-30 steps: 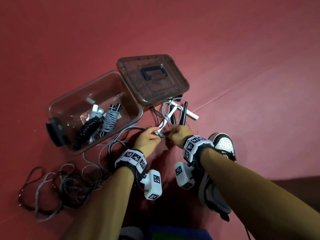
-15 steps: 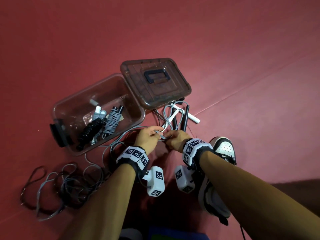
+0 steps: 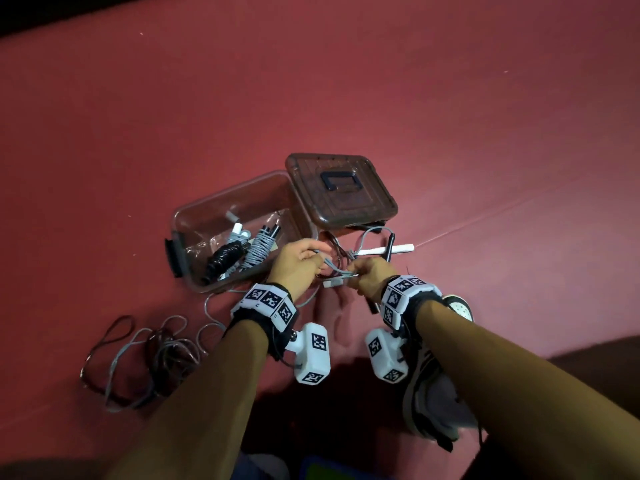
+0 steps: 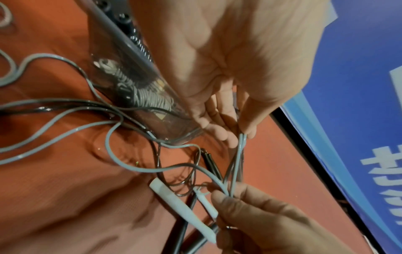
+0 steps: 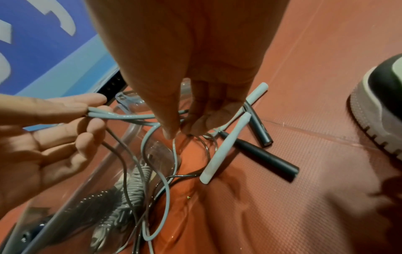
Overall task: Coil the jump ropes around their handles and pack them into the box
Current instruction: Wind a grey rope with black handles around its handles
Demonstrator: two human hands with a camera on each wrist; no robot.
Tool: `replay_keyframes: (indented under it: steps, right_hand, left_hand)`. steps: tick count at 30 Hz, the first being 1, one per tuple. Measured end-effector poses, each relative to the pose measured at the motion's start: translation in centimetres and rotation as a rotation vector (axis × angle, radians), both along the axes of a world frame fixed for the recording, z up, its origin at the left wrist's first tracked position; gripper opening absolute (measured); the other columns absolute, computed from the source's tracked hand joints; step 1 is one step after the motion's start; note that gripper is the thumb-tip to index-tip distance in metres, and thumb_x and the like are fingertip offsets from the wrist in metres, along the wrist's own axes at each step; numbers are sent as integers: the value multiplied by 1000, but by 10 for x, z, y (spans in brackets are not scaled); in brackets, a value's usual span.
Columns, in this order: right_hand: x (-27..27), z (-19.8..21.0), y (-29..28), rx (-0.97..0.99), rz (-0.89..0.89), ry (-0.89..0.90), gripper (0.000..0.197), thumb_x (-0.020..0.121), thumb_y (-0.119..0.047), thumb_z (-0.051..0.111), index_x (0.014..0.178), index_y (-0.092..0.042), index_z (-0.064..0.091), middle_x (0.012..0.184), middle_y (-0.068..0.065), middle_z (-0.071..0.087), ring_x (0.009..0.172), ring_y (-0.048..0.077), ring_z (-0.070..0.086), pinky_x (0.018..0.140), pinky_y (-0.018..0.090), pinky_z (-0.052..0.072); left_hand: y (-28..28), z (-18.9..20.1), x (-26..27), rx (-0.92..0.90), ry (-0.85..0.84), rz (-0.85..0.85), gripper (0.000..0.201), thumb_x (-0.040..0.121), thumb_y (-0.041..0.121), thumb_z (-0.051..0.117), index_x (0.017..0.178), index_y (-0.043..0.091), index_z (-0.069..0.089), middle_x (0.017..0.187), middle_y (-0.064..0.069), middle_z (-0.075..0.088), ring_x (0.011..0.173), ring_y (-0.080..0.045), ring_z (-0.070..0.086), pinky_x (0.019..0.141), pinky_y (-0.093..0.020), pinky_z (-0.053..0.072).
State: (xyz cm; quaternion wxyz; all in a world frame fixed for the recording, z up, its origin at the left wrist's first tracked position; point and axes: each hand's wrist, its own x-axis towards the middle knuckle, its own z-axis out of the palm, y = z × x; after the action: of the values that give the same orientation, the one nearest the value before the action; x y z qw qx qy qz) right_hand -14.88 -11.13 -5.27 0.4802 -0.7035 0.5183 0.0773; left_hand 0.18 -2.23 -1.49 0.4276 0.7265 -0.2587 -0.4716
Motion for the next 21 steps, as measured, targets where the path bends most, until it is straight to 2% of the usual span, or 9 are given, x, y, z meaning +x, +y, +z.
replay_keyframes:
  steps: [2,5,7,9,12,15,17,19,21]
  right_hand:
    - [1,11,0,-38,36,-10,14,81,-19,78,75,-28,68,73,-5,65,76,17,61,74,25,48]
    - [2,30,4,-101,101,2,9,83,-22,77,90,-28,76,82,-6,67,78,12,60,75,20,42]
    - [5,41,8,-100,136,-19,12,79,-21,79,82,-32,75,78,-8,68,75,10,61,76,23,46]
    - [9,53,13,-71,197,-27,17,77,-16,81,79,-31,73,72,-10,67,71,6,59,76,22,47]
    - [16,72,23,-8,238,-78,18,81,-6,76,93,-19,75,76,-7,66,72,7,57,68,12,43]
    - [21,88,30,-18,271,-138,9,87,-12,74,84,-20,74,77,-4,69,75,12,62,59,3,40]
    - [25,100,34,-15,275,-197,6,87,-16,75,83,-21,77,84,4,75,77,15,67,60,6,44]
    - [28,113,33,-87,318,-208,7,87,-21,77,93,-20,80,85,-1,75,75,7,64,65,8,43]
    - [31,127,32,-136,337,-209,11,85,-27,78,95,-24,81,81,-10,71,72,-4,58,63,1,39]
  left_hand:
    - [7,10,4,-20,-12,20,31,94,-5,55,87,20,72,89,-18,74,70,-13,68,63,-19,50]
    - [20,27,9,-43,-20,55,25,93,-6,55,95,10,73,88,-19,74,61,-6,65,57,-15,47]
    - [29,39,11,-68,-11,65,22,94,-7,55,96,7,72,86,-16,73,62,-8,64,57,-12,47]
    - [37,51,13,-96,0,74,24,94,-6,56,92,12,71,89,-18,74,67,-13,64,60,-15,50]
    - [49,68,16,-123,-6,85,27,94,-7,56,88,14,71,87,-16,73,64,-10,62,60,-15,51]
    - [59,85,21,-152,0,101,25,94,-8,55,89,11,70,82,-10,73,62,-6,62,60,-15,51]
    - [66,94,25,-175,-28,122,25,94,-8,56,89,11,71,80,-8,74,66,-8,64,62,-16,52]
    - [70,103,30,-199,-53,141,24,94,-7,56,89,12,71,76,-3,74,64,-6,65,62,-16,51]
    - [74,115,36,-224,-82,170,23,95,-7,55,91,10,70,75,-3,72,60,-2,63,60,-15,50]
